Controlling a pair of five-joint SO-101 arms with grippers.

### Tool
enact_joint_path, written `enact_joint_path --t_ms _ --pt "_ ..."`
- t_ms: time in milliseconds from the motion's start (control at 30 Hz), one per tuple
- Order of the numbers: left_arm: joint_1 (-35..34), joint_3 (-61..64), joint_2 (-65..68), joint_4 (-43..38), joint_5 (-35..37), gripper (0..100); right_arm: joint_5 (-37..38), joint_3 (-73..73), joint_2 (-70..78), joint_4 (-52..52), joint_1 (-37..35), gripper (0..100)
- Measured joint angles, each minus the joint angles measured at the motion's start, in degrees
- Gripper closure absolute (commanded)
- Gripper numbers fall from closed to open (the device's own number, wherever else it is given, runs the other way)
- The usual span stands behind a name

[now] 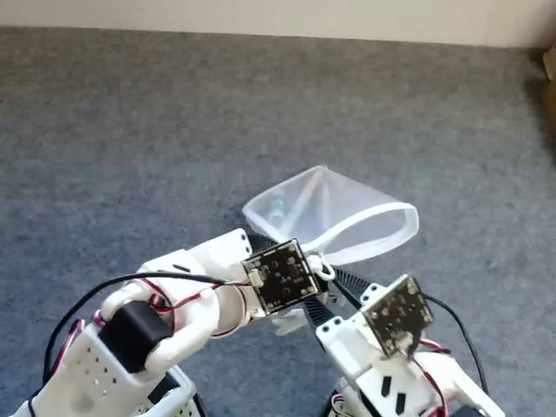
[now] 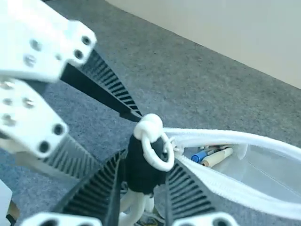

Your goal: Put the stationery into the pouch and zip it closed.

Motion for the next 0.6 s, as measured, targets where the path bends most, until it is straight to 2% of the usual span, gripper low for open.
enact_joint_path --t_ms 200,600 --pt "-0.1 5.3 0.0 -8.7 0.0 75 -0.3 -1.3 0.0 0.7 0.0 99.4" --pt "0.8 12.4 0.0 -21.4 3.1 92 -0.3 -1.3 0.0 0.7 0.0 99.4"
